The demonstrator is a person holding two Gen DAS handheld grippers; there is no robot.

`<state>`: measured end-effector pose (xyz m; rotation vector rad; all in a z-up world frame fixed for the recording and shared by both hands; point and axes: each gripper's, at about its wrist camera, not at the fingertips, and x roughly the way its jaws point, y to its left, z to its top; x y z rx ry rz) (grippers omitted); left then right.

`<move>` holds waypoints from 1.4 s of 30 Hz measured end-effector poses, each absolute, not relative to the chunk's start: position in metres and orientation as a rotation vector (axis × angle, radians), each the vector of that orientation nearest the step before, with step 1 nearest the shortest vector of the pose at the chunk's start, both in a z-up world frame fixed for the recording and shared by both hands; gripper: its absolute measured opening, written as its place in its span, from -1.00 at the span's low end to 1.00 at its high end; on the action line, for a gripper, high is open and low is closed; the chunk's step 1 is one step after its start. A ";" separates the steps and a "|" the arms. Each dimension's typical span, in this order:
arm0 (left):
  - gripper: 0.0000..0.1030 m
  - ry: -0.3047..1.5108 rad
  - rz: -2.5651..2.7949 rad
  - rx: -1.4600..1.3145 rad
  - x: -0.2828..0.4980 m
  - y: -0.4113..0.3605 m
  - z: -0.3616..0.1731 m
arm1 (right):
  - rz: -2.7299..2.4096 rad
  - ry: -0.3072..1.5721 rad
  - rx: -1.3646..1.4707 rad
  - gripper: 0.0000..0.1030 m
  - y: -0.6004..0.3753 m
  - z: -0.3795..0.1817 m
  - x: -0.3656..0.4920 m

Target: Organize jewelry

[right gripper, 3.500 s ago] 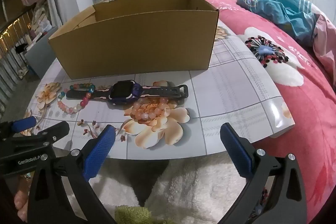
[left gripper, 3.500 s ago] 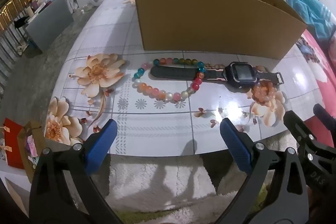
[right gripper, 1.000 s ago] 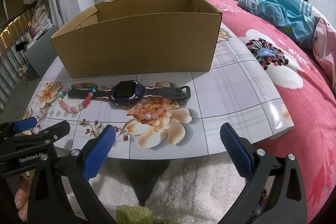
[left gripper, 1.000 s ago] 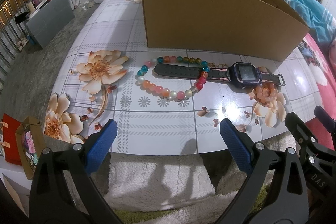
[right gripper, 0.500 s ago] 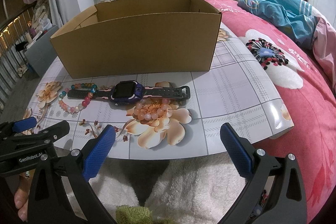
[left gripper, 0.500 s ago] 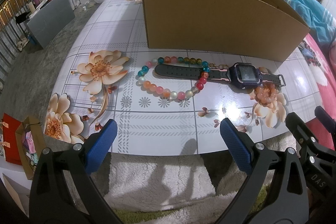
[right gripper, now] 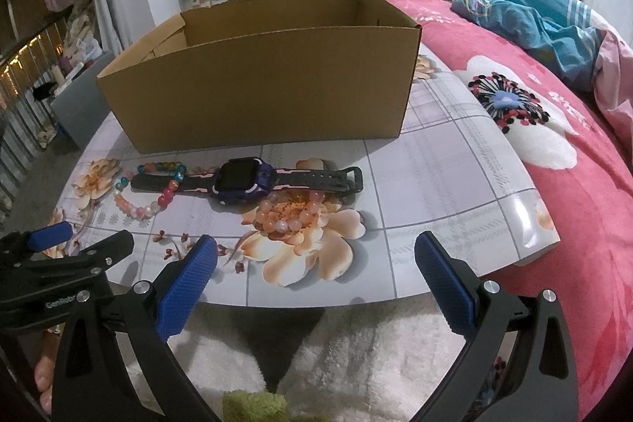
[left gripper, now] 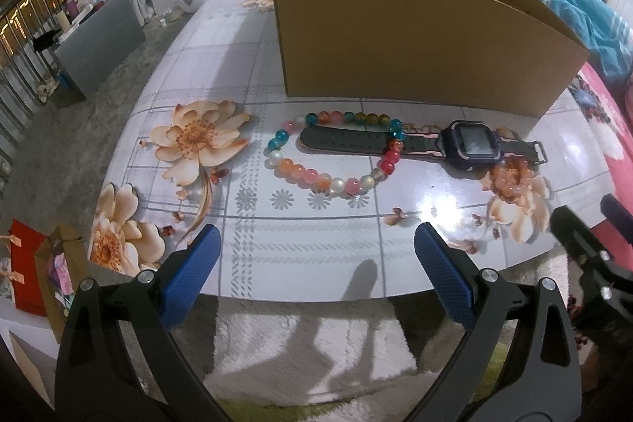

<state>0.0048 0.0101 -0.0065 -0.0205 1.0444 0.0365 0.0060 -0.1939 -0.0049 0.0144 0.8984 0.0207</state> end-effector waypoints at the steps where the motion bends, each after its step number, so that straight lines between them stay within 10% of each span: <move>1: 0.84 1.042 0.043 -0.009 0.006 0.011 -0.007 | 0.026 0.895 0.019 0.89 -0.195 -0.004 0.006; 11: 0.84 0.983 -0.135 -0.030 0.017 0.040 -0.007 | 0.176 0.828 0.049 0.80 -0.189 0.000 0.016; 25: 0.83 0.877 -0.170 -0.054 0.042 0.074 -0.005 | 0.416 0.865 0.017 0.00 -0.132 -0.007 0.060; 33: -0.04 0.931 -0.257 -0.026 0.060 0.073 -0.017 | 0.436 0.921 -0.006 -0.28 -0.106 -0.020 0.079; 42: -0.49 0.979 -0.286 0.024 0.072 0.064 -0.028 | 0.440 1.005 -0.044 -0.45 -0.091 -0.036 0.091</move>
